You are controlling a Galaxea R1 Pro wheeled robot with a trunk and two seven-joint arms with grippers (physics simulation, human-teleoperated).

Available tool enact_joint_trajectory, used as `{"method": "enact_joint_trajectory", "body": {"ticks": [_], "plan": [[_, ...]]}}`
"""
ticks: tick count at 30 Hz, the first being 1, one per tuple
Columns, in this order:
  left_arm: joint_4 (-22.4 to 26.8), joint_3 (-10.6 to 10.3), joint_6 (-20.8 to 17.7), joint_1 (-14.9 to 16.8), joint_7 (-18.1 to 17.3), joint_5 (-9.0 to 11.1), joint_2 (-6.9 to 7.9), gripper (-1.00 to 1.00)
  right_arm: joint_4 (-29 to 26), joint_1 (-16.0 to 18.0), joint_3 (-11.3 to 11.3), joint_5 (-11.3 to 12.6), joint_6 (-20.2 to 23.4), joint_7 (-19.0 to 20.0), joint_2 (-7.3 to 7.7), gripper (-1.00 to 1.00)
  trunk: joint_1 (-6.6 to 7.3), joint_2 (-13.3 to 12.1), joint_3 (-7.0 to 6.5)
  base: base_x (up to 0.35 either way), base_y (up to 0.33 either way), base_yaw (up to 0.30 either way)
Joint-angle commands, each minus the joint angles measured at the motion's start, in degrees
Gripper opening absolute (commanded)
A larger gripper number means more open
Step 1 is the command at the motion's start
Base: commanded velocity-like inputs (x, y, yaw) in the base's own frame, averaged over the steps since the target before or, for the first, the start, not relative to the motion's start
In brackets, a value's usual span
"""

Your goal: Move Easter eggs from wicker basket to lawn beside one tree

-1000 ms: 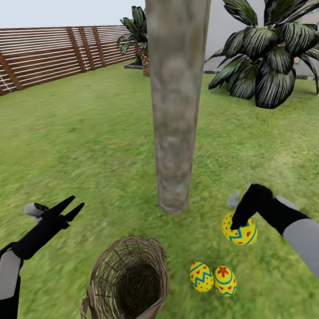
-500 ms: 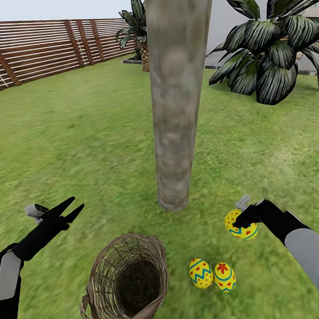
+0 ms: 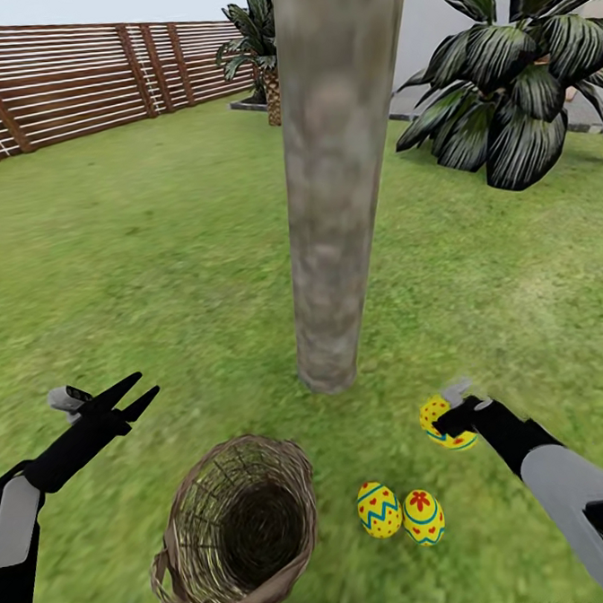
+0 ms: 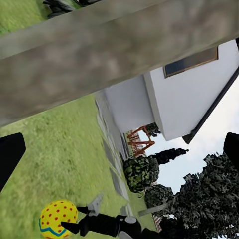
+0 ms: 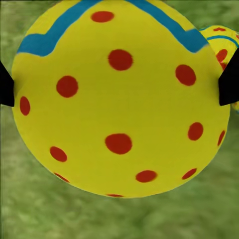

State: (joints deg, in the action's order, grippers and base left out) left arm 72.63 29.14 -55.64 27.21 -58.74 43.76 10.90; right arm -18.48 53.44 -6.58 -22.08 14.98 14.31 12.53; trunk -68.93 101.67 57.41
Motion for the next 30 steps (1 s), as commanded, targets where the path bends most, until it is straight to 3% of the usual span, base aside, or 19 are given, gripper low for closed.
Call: {"method": "enact_joint_trajectory", "body": {"ticks": [1, 4, 7, 11, 17, 18, 20, 22, 25, 30], "plan": [[0.0, 0.0, -0.3, 0.0, -0.1, 0.0, 0.0, 1.0, 0.7, 0.0, 2.4, -0.4, 0.3, -0.3, -0.05, -1.0, 0.01, 0.0, 0.13, 0.0, 0.0, 0.0], [0.0, 0.0, -0.3, 0.0, -0.2, 0.0, 0.0, 1.0, 2.6, 0.0, 5.5, -0.5, 0.2, -3.1, 0.0, -1.0, 0.01, 0.0, 0.41, 0.0, 0.0, 0.0], [0.0, 0.0, -0.3, 0.0, -0.2, 0.0, 0.0, 1.0, 5.0, -0.1, 6.1, -0.4, 0.2, -7.3, 0.03, -1.0, 0.01, 0.0, 0.69, 0.0, 0.0, 0.0], [0.0, 0.0, -0.3, 0.0, -0.2, 0.0, -0.01, 1.0, 8.6, -0.3, 7.0, -0.4, -0.3, -8.2, 0.28, -1.0, 0.01, 0.0, 1.06, 0.0, 0.0, 0.0], [0.0, -0.1, -0.3, 0.0, -0.2, 0.0, -0.09, 1.0, 10.2, -3.5, 8.3, -0.3, -6.0, -11.3, 0.05, -1.0, 0.01, 0.0, 1.62, 0.0, 0.0, 0.0], [0.0, -0.1, -0.3, 0.0, -0.2, 0.0, -0.09, 1.0, 10.3, -3.6, 8.7, 0.6, -6.2, -11.5, 0.04, -1.0, 0.01, 0.0, 1.72, 0.0, 0.0, 0.0], [0.0, -0.1, -0.3, 0.0, -0.2, 0.0, -0.09, 1.0, 10.4, -4.0, 9.8, 4.6, -6.3, -12.3, 0.04, -1.0, 0.01, 0.0, 1.9, 0.0, 0.0, 0.0], [0.0, -0.1, -0.3, 0.0, -0.2, 0.0, -0.09, 1.0, 10.4, -4.8, 10.1, 6.5, -7.0, -14.0, 0.02, -1.0, 0.01, 0.0, 2.09, 0.0, 0.0, 0.0], [0.1, -0.1, -0.3, 0.0, -0.2, 0.0, -0.09, 1.0, 11.6, -5.1, 10.2, 7.0, -10.3, -14.8, -0.04, -1.0, 0.01, 0.0, 2.37, 0.0, 0.0, 0.0], [0.1, -0.2, -0.3, 0.0, -0.2, 0.0, -0.09, 1.0, 12.3, -5.2, 10.3, 7.0, -10.8, -14.8, 0.03, -1.0, 0.01, 0.0, 2.84, 0.0, 0.0, 0.0]]}}
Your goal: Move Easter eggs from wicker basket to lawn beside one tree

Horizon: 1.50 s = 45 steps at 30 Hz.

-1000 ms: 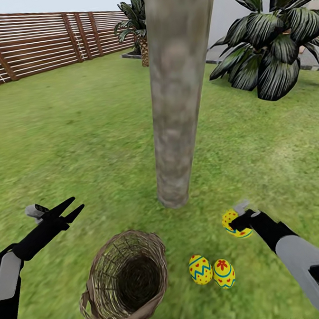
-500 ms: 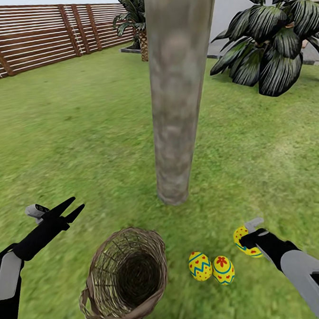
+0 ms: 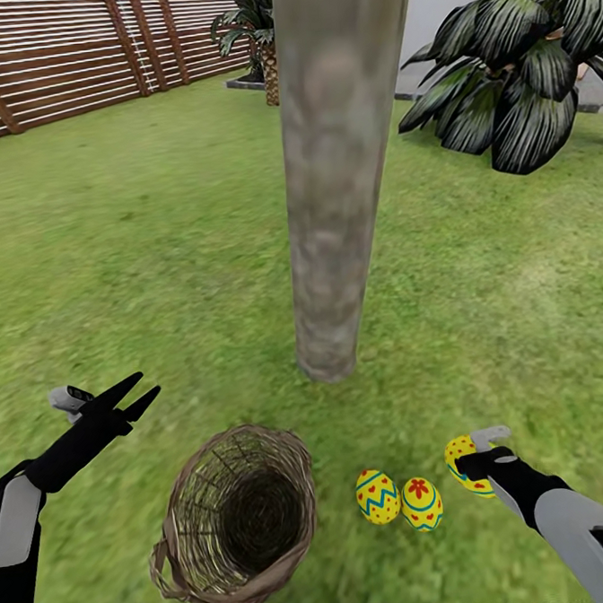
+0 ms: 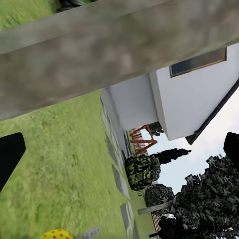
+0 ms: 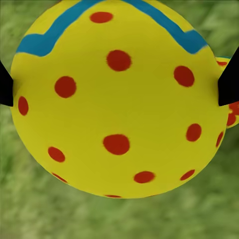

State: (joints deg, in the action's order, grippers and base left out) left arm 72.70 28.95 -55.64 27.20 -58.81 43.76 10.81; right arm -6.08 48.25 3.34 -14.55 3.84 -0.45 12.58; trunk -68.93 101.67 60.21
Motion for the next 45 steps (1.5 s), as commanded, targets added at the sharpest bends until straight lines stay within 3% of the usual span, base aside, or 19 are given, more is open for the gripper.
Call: {"method": "enact_joint_trajectory", "body": {"ticks": [1, 6, 7, 10, 13, 16, 18, 20, 24, 29, 31, 34, 37, 45], "plan": [[0.0, 0.0, -0.3, 0.0, -0.1, 0.1, -0.03, 1.0, -0.1, 0.0, 0.3, -0.6, 0.3, -0.1, -0.02, -1.0, 0.01, 0.0, 0.13, 0.0, 0.0, 0.0], [0.1, -0.3, 0.0, 0.0, 0.0, -0.1, -0.96, 1.0, -0.2, 0.0, 0.3, -0.7, 0.3, 0.0, -0.01, -1.0, 0.01, 0.0, 0.6, 0.0, 0.0, 0.0], [0.4, -1.5, 0.4, 0.0, 0.3, -0.9, -1.02, 1.0, -0.3, 0.0, 0.3, -0.7, 0.4, 0.0, -0.01, -1.0, 0.01, 0.0, 0.67, 0.0, 0.0, 0.0], [2.5, -7.9, 0.8, 0.0, 4.4, -3.0, -1.22, 1.0, -0.4, 0.0, 0.3, -0.8, 0.3, 0.0, -0.01, -1.0, 0.01, 0.0, 0.73, 0.0, 0.0, 0.0], [3.5, -14.5, 0.8, 0.0, 10.8, -3.4, -5.56, 1.0, -0.4, 0.0, 0.3, -0.8, 0.3, 0.0, 0.0, -1.0, 0.01, 0.0, 0.73, 0.0, 0.0, 0.0], [4.5, -19.7, 2.0, 0.0, 17.9, -3.3, -9.74, 1.0, -0.5, 0.0, 0.3, -0.8, 0.3, 0.0, 0.05, -1.0, 0.01, 0.0, 0.74, 0.0, 0.0, 0.0], [4.9, -22.6, 6.0, 0.0, 19.5, -3.3, -11.4, 1.0, -0.5, 0.0, 0.3, -0.8, 0.3, 0.1, 0.08, -1.0, 0.01, 0.0, 0.74, 0.0, 0.0, -0.002], [5.0, -25.6, 8.6, 0.0, 19.9, -3.3, -12.15, 1.0, -0.6, 0.0, 0.3, -0.8, 0.2, 0.1, 0.15, -1.0, 0.01, 0.0, 0.7, 0.0, 0.0, -0.205], [4.3, -26.9, 9.1, 0.0, 20.4, -3.3, -14.22, 1.0, -0.6, 0.0, 0.3, -0.8, 0.2, 0.1, 0.09, -1.0, 0.01, 0.0, 0.55, 0.0, 0.0, -0.268], [4.2, -32.4, 14.1, 0.0, 22.3, -3.3, -14.32, 1.0, -0.6, 0.0, 0.3, -0.9, 0.2, 0.3, 0.04, -1.0, 0.01, 0.0, 0.37, 0.0, 0.0, -0.265], [4.1, -33.3, 14.6, 0.0, 22.5, -3.3, -14.32, 1.0, -0.6, 0.0, 0.2, -0.9, 0.1, 0.4, -0.05, -1.0, -0.43, 0.8, 0.72, 0.0, 0.0, -0.089], [4.1, -33.8, 14.8, 0.0, 22.5, -3.2, -14.38, 1.0, -0.6, 0.0, 0.1, -1.1, -0.1, 0.4, -0.28, -1.0, -1.09, 2.0, 1.25, 0.0, 0.0, -0.015], [4.1, -33.9, 14.8, 0.0, 22.5, -3.3, -15.08, 1.0, 0.4, 0.0, 0.1, -1.0, -6.9, 0.0, -2.55, -1.0, -1.75, 3.2, 1.79, 0.0, 0.0, -0.001], [4.1, -33.9, 14.9, 0.0, 22.6, -3.4, -15.58, 1.0, 1.5, 0.0, 0.2, -0.7, -9.0, -2.1, -2.91, -1.0, -3.51, 6.4, 3.22, 0.0, 0.0, 0.0]]}}
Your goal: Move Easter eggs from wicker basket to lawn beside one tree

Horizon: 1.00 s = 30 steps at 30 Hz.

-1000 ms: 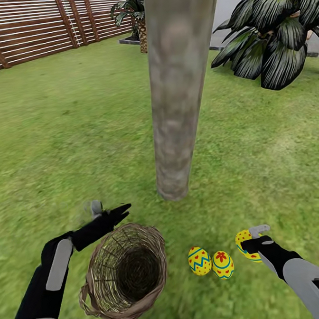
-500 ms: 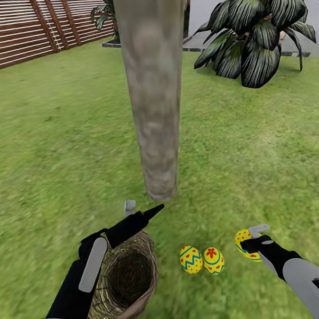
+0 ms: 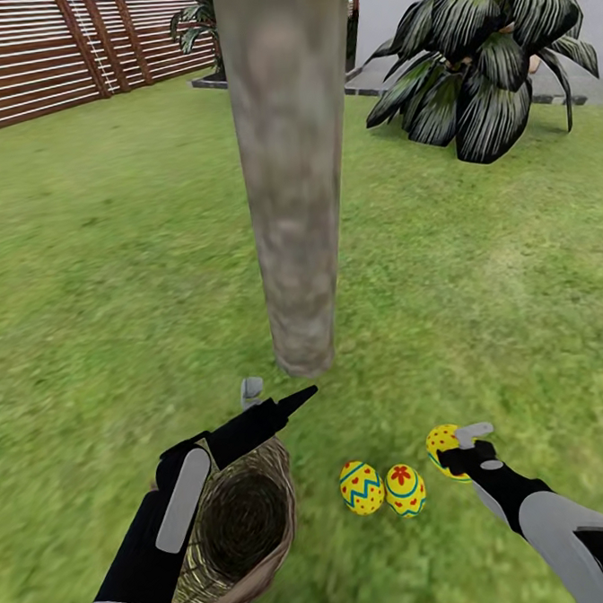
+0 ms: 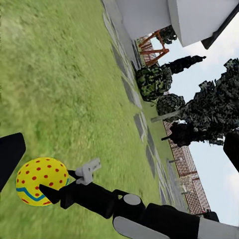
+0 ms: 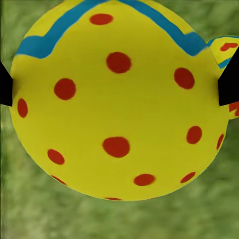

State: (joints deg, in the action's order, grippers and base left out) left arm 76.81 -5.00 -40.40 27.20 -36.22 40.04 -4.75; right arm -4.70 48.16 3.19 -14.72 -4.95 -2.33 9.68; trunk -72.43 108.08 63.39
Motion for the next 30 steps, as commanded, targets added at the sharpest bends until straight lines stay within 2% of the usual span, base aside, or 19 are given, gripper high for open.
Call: {"method": "enact_joint_trajectory", "body": {"ticks": [1, 21, 23, 27, 30], "plan": [[0.0, 0.1, -0.4, 0.0, 0.0, 0.3, -0.02, 1.0, 0.1, 0.1, 0.4, -0.6, -0.2, -0.4, -0.01, -1.0, -0.22, 0.4, 0.22, 0.0, 0.0, 0.0], [0.4, -0.1, -0.5, 0.0, -0.1, 0.5, -0.02, 1.0, 0.2, 0.0, 0.2, -1.3, -0.3, -0.5, -0.1, -1.0, -4.61, 8.5, 3.81, 0.0, 0.0, 0.0], [0.3, -2.1, -0.5, 0.0, 0.0, 0.5, -0.17, 1.0, 0.2, -0.7, 0.2, -1.4, -0.3, -0.4, -0.15, -1.0, -4.83, 8.9, 3.99, 0.0, 0.0, 0.0], [0.7, -5.5, -0.4, 0.0, 4.7, 0.7, -1.12, 1.0, 0.2, -1.0, 0.2, -1.4, -0.3, -0.5, -0.18, -1.0, -4.83, 8.9, 3.99, 0.0, 0.0, 0.0], [1.8, -6.9, -0.3, 0.0, 5.7, 0.9, -1.21, 1.0, 0.2, -1.0, 0.2, -1.4, -0.3, -0.4, -0.18, -1.0, -4.83, 8.9, 3.99, 0.0, 0.0, 0.0]]}}
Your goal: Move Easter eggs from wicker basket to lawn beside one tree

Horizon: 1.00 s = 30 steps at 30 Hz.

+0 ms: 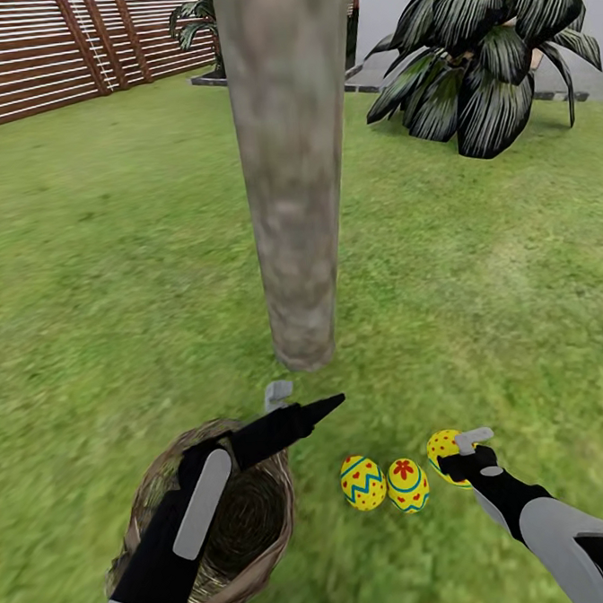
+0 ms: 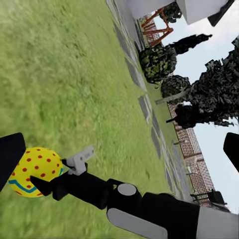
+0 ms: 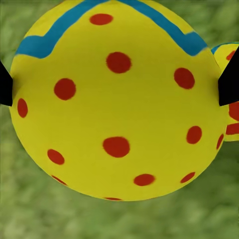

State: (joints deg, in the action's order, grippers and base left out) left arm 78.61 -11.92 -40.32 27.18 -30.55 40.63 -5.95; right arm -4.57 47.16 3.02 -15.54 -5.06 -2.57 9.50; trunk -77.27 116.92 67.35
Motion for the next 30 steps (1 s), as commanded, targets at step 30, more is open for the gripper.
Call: {"method": "enact_joint_trajectory", "body": {"ticks": [30], "plan": [[2.3, -6.5, 1.5, 0.0, 0.2, 0.3, -1.36, 1.0, -0.2, 0.1, 0.8, 0.4, -0.1, -16.0, -6.18, -1.0, -6.36, 11.6, 5.24, 0.0, 0.0, 0.0]]}}
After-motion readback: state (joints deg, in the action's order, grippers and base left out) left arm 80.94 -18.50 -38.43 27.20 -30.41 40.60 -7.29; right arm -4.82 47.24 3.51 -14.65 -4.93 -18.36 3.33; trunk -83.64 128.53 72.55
